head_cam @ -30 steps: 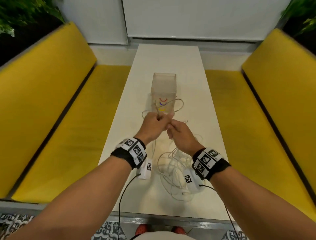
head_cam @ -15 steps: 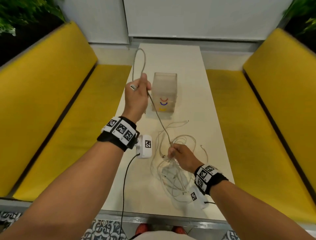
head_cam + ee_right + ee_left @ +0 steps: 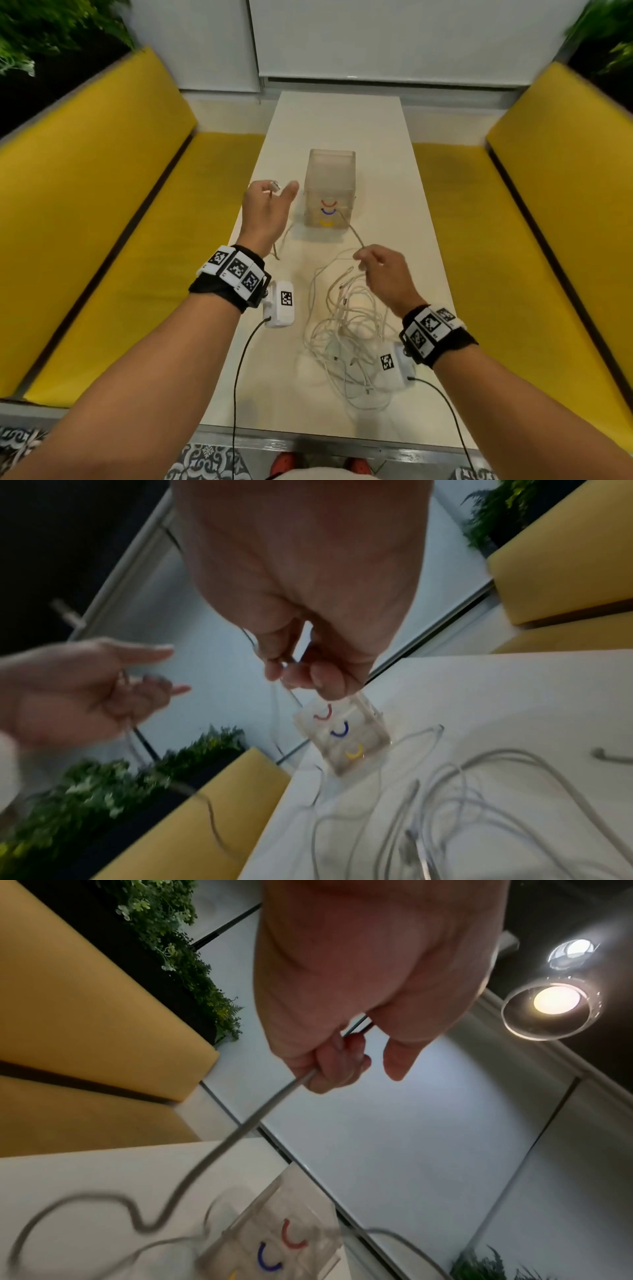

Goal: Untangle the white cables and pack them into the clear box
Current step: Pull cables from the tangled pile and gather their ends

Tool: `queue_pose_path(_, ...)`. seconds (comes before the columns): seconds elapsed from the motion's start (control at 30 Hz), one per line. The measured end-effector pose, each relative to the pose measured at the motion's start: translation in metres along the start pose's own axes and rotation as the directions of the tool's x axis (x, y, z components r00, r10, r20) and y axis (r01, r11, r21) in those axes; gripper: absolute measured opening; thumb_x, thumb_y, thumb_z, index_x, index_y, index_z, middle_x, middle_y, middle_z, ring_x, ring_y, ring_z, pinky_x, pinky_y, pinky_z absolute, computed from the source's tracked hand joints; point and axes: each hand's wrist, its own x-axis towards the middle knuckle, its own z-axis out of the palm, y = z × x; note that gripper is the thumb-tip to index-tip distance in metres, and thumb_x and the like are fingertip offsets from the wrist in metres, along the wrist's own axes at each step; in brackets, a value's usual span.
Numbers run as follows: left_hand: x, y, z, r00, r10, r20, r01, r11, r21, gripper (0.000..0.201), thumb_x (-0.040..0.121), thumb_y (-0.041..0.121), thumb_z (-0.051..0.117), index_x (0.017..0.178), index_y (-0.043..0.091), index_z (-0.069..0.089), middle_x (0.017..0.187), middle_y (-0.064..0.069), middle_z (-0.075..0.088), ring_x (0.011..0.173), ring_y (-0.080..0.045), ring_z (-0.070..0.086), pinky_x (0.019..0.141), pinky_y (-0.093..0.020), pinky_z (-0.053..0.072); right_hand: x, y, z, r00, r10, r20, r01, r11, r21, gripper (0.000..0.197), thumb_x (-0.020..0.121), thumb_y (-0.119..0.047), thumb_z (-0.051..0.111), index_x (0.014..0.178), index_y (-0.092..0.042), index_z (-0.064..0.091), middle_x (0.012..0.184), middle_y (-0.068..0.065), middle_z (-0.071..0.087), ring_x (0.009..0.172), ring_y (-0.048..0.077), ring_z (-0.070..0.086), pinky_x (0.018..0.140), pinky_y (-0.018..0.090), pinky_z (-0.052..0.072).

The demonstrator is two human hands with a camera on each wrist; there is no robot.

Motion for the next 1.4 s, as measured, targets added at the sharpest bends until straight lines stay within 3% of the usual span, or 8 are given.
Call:
queue_pose_path(0.1, -0.004, -0.008, 0.006, 0.998, -0.053, 0.034, 0.057, 0.990, -0.125, 0.019, 0.087, 0.030, 0.071, 0.079, 0.021, 0.056, 0.074, 0.002, 0.056, 0.063, -0.015, 0.046, 0.054, -0.028, 0.037, 0.023, -0.001, -0.020, 0.979, 0.118, -0.167, -0.115, 0.993, 0.026, 0.022, 0.097, -0.017, 0.059, 0.113, -0.004, 0.069, 0.088, 0.008, 0.067, 0.063, 0.020, 0.063, 0.049, 0.028, 0.051)
queue_pose_path(0.23, -0.013, -0.012, 0.010, 0.992, -0.023, 0.123, 0.048, 0.976, -0.210, 0.033, 0.092, 0.010, 0.053, 0.063, 0.022, 0.042, 0.055, 0.010, 0.035, 0.049, -0.010, 0.027, 0.047, -0.026, 0.021, 0.023, 0.007, -0.025, 0.939, 0.204, -0.276, -0.276, 0.927, -0.255, 0.066, 0.093, -0.017, 0.063, 0.151, -0.014, 0.031, 0.152, 0.020, 0.033, 0.124, 0.036, 0.053, 0.102, 0.041, 0.045)
queue_pose_path(0.57, -0.013, -0.025, 0.008, 0.988, -0.083, 0.130, 0.119, 0.944, -0.307, 0.026, 0.094, 0.014, 0.032, 0.069, 0.019, 0.039, 0.066, 0.003, 0.030, 0.058, -0.012, 0.022, 0.044, -0.021, 0.018, -0.034, 0.016, 0.082, 0.984, -0.122, 0.129, 0.166, 0.380, -0.910, 0.056, 0.073, -0.018, 0.060, 0.129, -0.021, 0.053, 0.164, 0.022, 0.019, 0.150, 0.049, 0.015, 0.106, 0.067, 0.023)
queue_pose_path(0.67, -0.014, -0.026, 0.007, 0.985, -0.110, 0.133, 0.141, 0.957, -0.255, 0.026, 0.090, 0.015, 0.034, 0.064, 0.019, 0.036, 0.065, 0.003, 0.029, 0.057, -0.012, 0.022, 0.046, -0.024, 0.016, -0.035, 0.014, 0.096, 0.983, 0.054, 0.174, 0.147, 0.329, -0.933, 0.069, 0.087, -0.021, 0.050, 0.152, -0.018, 0.027, 0.167, 0.021, -0.012, 0.150, 0.052, -0.011, 0.111, 0.073, 0.009)
queue_pose_path(0.73, -0.015, -0.028, 0.006, 0.982, -0.121, 0.143, 0.153, 0.960, -0.236, 0.032, 0.092, 0.009, 0.033, 0.062, 0.020, 0.037, 0.065, 0.003, 0.029, 0.057, -0.013, 0.022, 0.046, -0.024, 0.016, -0.028, 0.014, 0.095, 0.962, 0.267, 0.060, -0.019, 0.282, -0.959, 0.078, 0.091, -0.027, 0.045, 0.158, -0.015, 0.007, 0.166, 0.024, -0.014, 0.149, 0.055, 0.003, 0.108, 0.072, 0.021)
queue_pose_path(0.9, -0.019, -0.028, 0.000, 0.974, -0.150, 0.170, 0.188, 0.953, -0.236, 0.030, 0.089, 0.006, 0.034, 0.062, 0.019, 0.038, 0.066, -0.001, 0.027, 0.057, -0.014, 0.021, 0.054, -0.034, 0.012, -0.003, 0.020, 0.082, 0.940, 0.327, 0.103, -0.065, 0.465, -0.883, 0.050, 0.092, -0.026, 0.047, 0.138, -0.006, 0.042, 0.129, 0.012, 0.062, 0.115, 0.032, 0.062, 0.085, 0.036, 0.046)
queue_pose_path(1.1, -0.019, -0.036, -0.004, 0.968, -0.150, 0.204, 0.200, 0.945, -0.257, 0.031, 0.090, 0.005, 0.034, 0.062, 0.014, 0.045, 0.063, -0.002, 0.033, 0.055, -0.015, 0.025, 0.053, -0.035, 0.016, 0.008, 0.050, 0.101, 0.925, 0.305, 0.225, -0.149, 0.840, -0.522, 0.020, 0.091, -0.036, 0.063, 0.100, -0.020, 0.055, 0.102, -0.003, 0.060, 0.101, 0.021, 0.058, 0.092, 0.038, 0.047)
queue_pose_path(1.4, -0.021, -0.050, -0.004, 0.915, -0.298, 0.272, 0.371, 0.886, -0.278, 0.026, 0.090, 0.008, 0.040, 0.067, 0.014, 0.050, 0.058, -0.002, 0.035, 0.048, -0.015, 0.022, 0.044, -0.024, 0.018, 0.013, 0.030, 0.079, 0.947, 0.317, 0.044, -0.318, 0.948, 0.010, 0.029, 0.095, -0.028, 0.065, 0.083, -0.001, 0.064, 0.049, 0.010, 0.061, 0.040, 0.020, 0.057, 0.052, 0.029, 0.046)
